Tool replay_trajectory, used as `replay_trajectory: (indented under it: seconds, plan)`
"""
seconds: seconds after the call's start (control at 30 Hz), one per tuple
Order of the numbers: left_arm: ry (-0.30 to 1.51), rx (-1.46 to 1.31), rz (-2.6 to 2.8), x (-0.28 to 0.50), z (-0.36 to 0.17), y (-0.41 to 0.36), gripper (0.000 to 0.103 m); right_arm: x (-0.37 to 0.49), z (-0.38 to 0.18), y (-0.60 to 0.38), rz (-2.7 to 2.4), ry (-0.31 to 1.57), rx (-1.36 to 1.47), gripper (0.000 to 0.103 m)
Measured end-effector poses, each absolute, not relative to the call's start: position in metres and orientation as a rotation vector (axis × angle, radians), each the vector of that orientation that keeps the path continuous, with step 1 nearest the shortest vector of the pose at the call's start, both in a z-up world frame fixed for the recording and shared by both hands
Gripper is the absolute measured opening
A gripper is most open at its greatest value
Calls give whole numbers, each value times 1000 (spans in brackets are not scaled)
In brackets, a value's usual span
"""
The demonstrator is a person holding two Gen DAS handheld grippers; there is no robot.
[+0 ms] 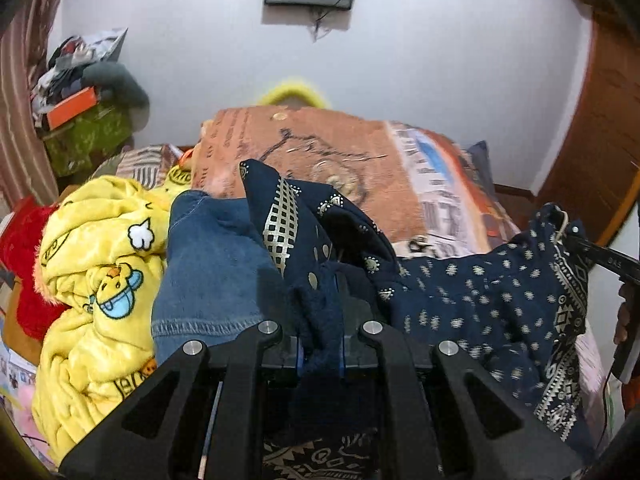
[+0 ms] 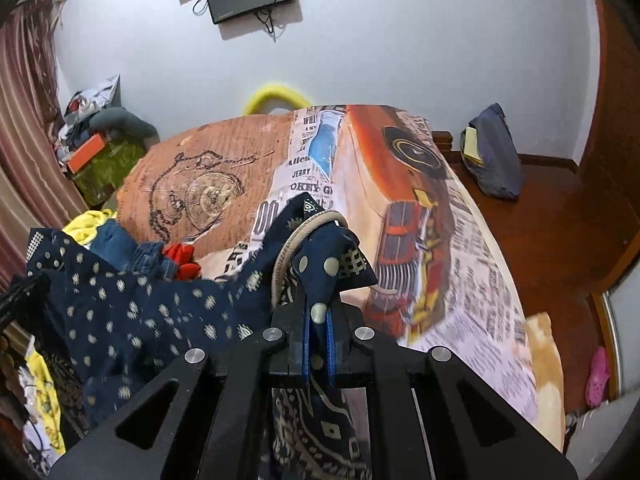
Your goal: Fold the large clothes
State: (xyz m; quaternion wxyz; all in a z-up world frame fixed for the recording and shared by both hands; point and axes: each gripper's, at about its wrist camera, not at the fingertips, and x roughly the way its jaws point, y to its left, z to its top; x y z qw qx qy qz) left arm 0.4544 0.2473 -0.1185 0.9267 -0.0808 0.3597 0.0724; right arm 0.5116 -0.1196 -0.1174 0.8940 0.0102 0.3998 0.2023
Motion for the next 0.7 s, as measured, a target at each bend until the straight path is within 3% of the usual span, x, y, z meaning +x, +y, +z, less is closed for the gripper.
replay_trajectory:
  seconds: [0.23,0.4,0.7]
  plan:
    - [855,-203,172,489,-165,276,12,548,-160,-112,378,928,-4,6]
    - [920,-219,197,494,-193,284,24,555,-184,-131,369,996,19,9]
    - [938,-181,212,475,-185,274,32,522,-167,-157,394,1028,-15,10]
